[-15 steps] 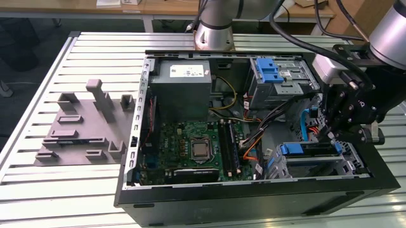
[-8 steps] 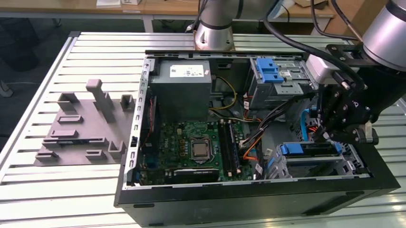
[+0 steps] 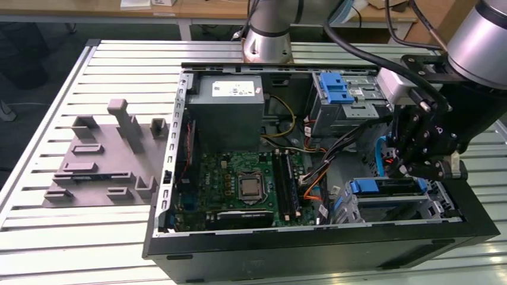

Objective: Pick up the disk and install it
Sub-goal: 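Insert the second disk wire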

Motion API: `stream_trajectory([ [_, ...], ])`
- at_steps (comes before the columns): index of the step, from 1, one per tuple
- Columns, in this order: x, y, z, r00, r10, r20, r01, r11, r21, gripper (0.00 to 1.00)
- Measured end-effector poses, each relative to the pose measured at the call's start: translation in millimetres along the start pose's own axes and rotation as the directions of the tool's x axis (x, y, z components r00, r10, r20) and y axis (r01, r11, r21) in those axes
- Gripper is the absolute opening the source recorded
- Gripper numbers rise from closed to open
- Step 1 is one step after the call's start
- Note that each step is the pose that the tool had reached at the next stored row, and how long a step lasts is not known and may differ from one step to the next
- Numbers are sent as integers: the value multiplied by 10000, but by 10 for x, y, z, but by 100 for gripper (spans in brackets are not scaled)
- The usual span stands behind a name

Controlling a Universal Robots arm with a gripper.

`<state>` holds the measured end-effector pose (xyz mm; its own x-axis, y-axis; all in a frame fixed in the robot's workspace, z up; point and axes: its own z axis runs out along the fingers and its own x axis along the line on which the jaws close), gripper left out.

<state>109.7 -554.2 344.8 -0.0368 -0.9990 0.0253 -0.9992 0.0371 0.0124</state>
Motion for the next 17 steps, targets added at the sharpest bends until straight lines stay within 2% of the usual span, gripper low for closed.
stream_trajectory([
  [3, 1, 1, -22, 10000, 2, 0, -2, 10000, 0, 11],
  [7, 3, 2, -98, 10000, 2, 19, -2, 10000, -1, 11],
  [8, 5, 4, -206, 10000, 2, 28, -1, 10000, -1, 11],
  [17, 6, 4, -215, 10000, 1, 28, -1, 10000, -1, 11],
])
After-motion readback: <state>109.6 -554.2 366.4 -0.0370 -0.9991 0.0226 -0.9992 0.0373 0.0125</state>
